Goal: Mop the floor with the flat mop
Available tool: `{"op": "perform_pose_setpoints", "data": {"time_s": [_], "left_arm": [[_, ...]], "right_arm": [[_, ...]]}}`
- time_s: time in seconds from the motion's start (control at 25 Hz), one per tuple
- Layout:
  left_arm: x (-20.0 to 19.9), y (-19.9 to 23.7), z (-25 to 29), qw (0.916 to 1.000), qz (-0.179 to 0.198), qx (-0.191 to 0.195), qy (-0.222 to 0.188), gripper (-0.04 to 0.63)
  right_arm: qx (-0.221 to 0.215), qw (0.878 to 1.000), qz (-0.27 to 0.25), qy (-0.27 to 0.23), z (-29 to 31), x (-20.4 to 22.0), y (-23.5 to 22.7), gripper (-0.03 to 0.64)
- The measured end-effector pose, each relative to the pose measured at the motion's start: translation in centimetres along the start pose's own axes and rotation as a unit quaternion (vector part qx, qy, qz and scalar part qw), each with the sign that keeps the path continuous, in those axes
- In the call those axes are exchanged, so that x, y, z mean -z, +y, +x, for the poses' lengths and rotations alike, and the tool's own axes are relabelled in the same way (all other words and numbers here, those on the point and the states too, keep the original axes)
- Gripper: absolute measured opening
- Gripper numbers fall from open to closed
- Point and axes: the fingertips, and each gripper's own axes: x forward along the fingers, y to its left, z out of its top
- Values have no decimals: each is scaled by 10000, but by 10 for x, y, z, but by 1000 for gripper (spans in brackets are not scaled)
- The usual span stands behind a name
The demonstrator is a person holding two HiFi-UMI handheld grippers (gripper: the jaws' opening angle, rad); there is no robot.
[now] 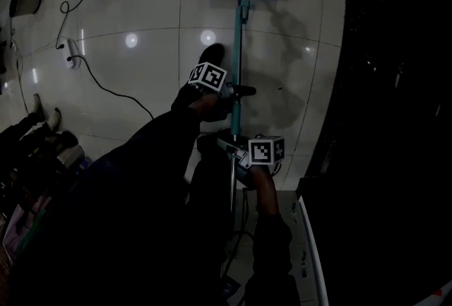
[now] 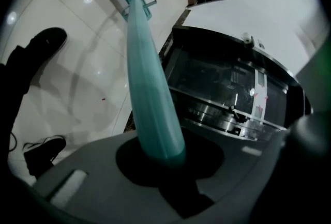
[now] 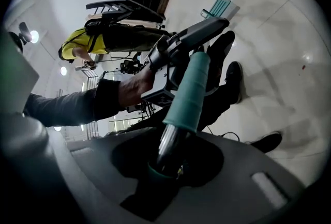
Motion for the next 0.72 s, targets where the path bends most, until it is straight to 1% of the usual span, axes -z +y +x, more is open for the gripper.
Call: {"op": "perform_pose_setpoints", "data": {"time_s": [0.08, 0.2, 0.4, 0.56, 0.72], "left_arm": [[37, 14, 4, 10000, -50, -29, 20, 94], [88, 40, 9, 9998, -176, -102, 44, 94], [151, 82, 19, 9988, -373, -235, 189, 95], [176, 105, 31, 9979, -493, -309, 273, 97], [182, 113, 36, 9973, -563, -340, 311, 98]], "right_arm": [[-3, 10000, 21, 8, -4, 37, -4, 118], [30, 9999, 96, 100, -8, 92, -21, 120], [38, 9993, 198, 316, -13, 155, -41, 121], [-17, 9990, 318, 321, -17, 179, -55, 123], [-129, 9983, 496, 265, -18, 187, -62, 123]]}}
